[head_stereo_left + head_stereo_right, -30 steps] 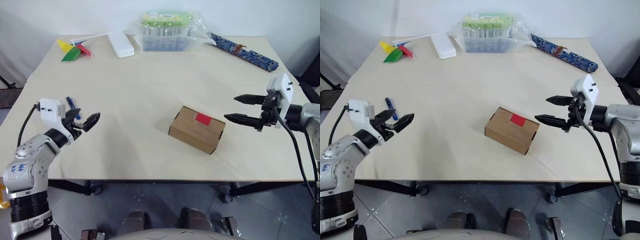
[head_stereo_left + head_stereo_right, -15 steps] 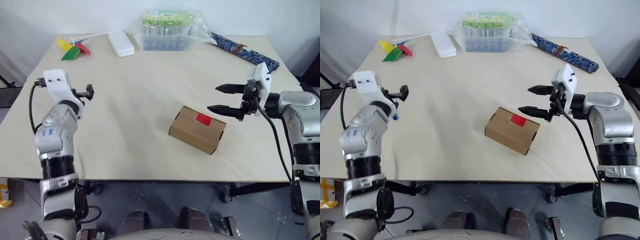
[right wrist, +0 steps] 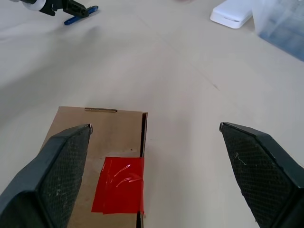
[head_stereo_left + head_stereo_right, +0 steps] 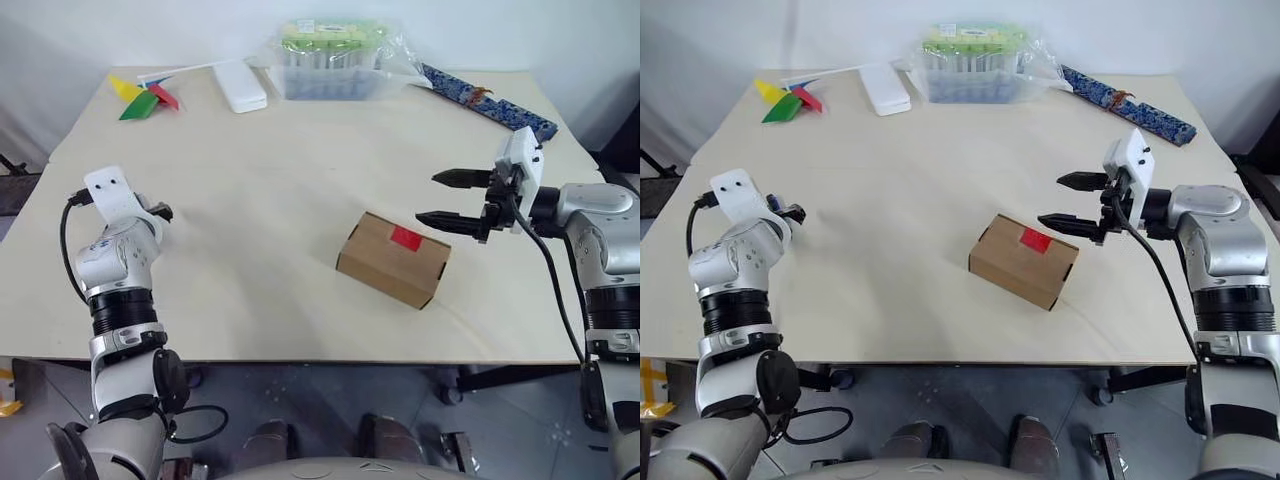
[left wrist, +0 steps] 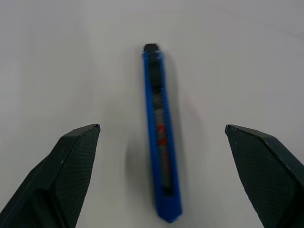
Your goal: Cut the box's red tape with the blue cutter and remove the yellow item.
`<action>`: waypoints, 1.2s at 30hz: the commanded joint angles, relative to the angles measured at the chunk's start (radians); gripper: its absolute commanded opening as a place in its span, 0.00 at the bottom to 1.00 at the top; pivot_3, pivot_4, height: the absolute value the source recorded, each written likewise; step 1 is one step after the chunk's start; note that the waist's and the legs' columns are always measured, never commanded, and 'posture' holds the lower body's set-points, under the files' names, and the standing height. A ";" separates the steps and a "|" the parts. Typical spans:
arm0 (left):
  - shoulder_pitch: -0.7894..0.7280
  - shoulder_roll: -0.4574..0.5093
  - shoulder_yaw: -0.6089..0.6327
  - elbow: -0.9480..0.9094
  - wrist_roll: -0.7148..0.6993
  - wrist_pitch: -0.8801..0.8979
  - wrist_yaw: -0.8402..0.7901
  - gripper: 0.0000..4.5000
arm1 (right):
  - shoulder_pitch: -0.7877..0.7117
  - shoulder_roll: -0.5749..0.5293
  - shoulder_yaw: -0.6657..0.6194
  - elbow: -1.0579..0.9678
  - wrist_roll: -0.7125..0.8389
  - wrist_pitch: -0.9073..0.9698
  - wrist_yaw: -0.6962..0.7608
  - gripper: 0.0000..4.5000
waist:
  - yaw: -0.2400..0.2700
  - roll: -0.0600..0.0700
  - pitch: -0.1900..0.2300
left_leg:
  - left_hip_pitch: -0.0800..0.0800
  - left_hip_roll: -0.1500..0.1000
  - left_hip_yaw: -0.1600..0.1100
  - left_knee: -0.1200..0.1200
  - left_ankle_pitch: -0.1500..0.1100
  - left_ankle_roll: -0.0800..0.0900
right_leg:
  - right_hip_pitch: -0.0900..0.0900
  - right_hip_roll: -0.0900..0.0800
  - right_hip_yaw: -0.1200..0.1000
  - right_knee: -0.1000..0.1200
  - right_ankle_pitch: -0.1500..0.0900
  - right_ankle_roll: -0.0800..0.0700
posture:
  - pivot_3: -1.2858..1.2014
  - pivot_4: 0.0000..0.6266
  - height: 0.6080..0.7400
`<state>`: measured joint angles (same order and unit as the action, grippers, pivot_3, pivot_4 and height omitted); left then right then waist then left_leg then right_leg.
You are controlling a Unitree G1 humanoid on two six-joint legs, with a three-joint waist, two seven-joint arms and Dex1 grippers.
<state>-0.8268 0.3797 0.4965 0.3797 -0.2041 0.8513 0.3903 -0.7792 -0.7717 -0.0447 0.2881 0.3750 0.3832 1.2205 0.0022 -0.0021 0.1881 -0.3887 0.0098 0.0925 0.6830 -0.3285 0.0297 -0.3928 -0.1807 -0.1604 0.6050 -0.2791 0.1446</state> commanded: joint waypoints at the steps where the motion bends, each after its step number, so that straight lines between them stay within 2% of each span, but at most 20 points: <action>1: -0.019 -0.001 0.025 -0.007 -0.005 0.033 0.021 1.00 | 0.002 -0.029 -0.041 -0.043 0.014 0.006 -0.007 1.00 | 0.000 0.000 0.000 | 0.000 0.000 0.000 0.000 0.000 0.000 | 0.000 0.000 0.000 0.000 0.000 0.000 | 0.52 0.24 1.00; 13: 0.007 0.018 -0.002 -0.002 0.011 0.183 -0.018 1.00 | 0.019 -0.045 -0.039 -0.066 0.014 0.014 -0.005 1.00 | -0.001 0.000 0.000 | 0.001 0.000 0.000 0.000 0.000 0.000 | 0.000 0.000 0.001 0.001 0.000 0.000 | 0.52 0.24 1.00; 17: -0.005 0.036 0.012 0.034 0.023 0.189 -0.005 0.80 | 0.018 -0.047 -0.039 -0.070 0.014 0.015 -0.006 1.00 | -0.002 0.000 0.000 | 0.001 0.000 0.000 0.000 0.000 0.000 | 0.000 0.000 0.001 0.001 0.000 0.000 | 0.52 0.24 1.00; 27: 0.000 0.065 0.025 0.062 0.019 0.182 -0.025 0.12 | 0.039 -0.064 -0.048 -0.104 0.024 0.027 -0.006 1.00 | -0.007 0.000 0.000 | 0.003 0.001 0.000 0.000 0.000 -0.001 | 0.000 0.001 0.003 0.002 0.000 0.000 | 0.52 0.24 1.00; 36: 0.071 0.151 0.008 0.031 0.014 0.210 -0.126 0.09 | 0.057 -0.094 -0.065 -0.135 0.033 0.049 -0.008 1.00 | -0.022 0.000 0.000 | 0.004 0.001 0.001 0.000 0.000 -0.001 | 0.000 0.001 0.004 0.003 0.000 0.000 | 0.52 0.24 1.00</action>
<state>-0.7951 0.5074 0.5032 0.4005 -0.2040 1.0289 0.2779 -0.7196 -0.8465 -0.0773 0.1863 0.3862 0.4312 1.2138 -0.0203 -0.0021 0.1878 -0.3847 0.0108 0.0936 0.6829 -0.3285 0.0283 -0.3932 -0.1801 -0.1565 0.6081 -0.2791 0.1446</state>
